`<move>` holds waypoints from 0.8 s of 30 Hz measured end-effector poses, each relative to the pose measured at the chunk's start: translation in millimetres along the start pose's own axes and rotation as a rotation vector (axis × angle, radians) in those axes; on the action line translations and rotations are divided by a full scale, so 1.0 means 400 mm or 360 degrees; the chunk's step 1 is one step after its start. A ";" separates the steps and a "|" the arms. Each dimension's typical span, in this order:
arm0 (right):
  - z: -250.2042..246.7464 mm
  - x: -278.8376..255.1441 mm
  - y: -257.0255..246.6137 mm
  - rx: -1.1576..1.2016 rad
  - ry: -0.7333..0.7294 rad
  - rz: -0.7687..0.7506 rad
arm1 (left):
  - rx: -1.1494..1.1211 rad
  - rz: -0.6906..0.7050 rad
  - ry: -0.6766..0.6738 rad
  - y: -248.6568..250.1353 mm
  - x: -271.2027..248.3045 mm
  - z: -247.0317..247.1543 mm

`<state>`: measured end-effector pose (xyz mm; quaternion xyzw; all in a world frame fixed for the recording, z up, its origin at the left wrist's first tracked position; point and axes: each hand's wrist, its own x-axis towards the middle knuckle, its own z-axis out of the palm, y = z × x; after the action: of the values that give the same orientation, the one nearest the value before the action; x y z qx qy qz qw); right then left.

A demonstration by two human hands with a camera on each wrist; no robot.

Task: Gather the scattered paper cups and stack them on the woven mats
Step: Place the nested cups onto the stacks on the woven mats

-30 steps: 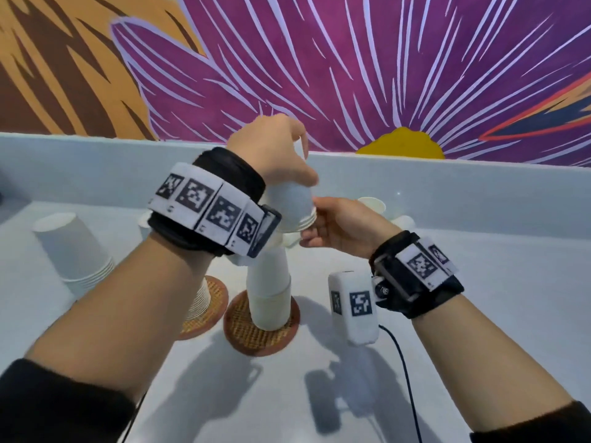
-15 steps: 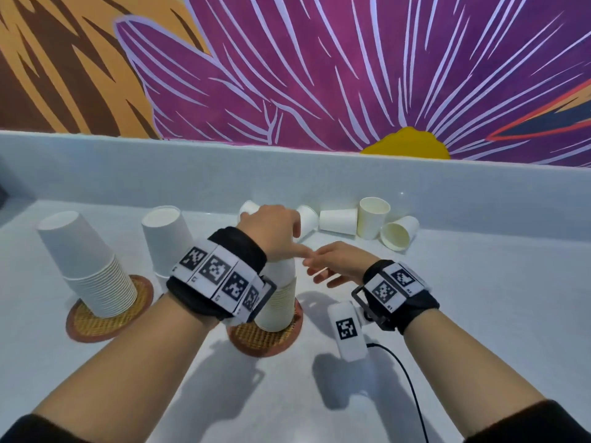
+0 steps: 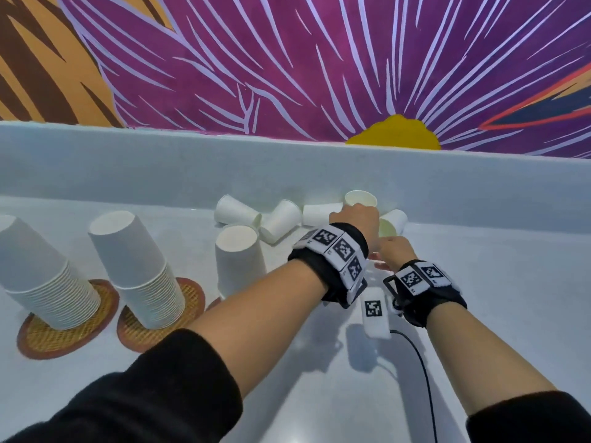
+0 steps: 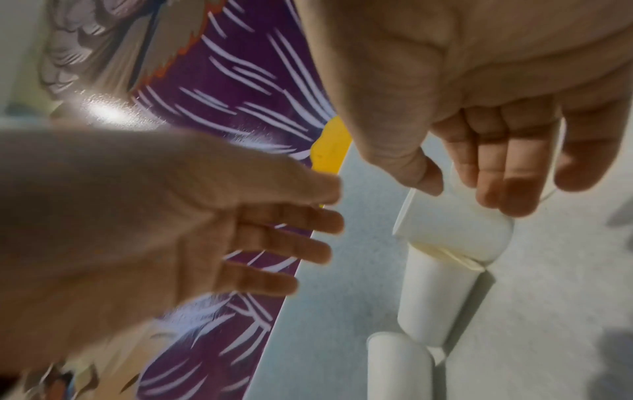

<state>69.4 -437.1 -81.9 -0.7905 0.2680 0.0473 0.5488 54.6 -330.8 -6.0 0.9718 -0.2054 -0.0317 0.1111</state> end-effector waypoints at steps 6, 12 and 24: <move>-0.022 0.108 0.003 0.0288 0.0071 0.0075 | 0.0060 -0.0084 -0.0033 -0.018 0.162 0.105; -0.021 0.200 0.001 0.0463 0.0027 0.0213 | -0.0086 -0.0082 -0.0010 -0.041 0.304 0.161; -0.095 0.265 0.047 0.0349 0.0490 0.0257 | -0.0447 -0.0277 0.0173 -0.046 0.291 0.209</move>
<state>142.2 -515.3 -121.7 -0.6998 0.4146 -0.0596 0.5786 159.3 -378.6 -93.5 0.9612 -0.1076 -0.0168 0.2534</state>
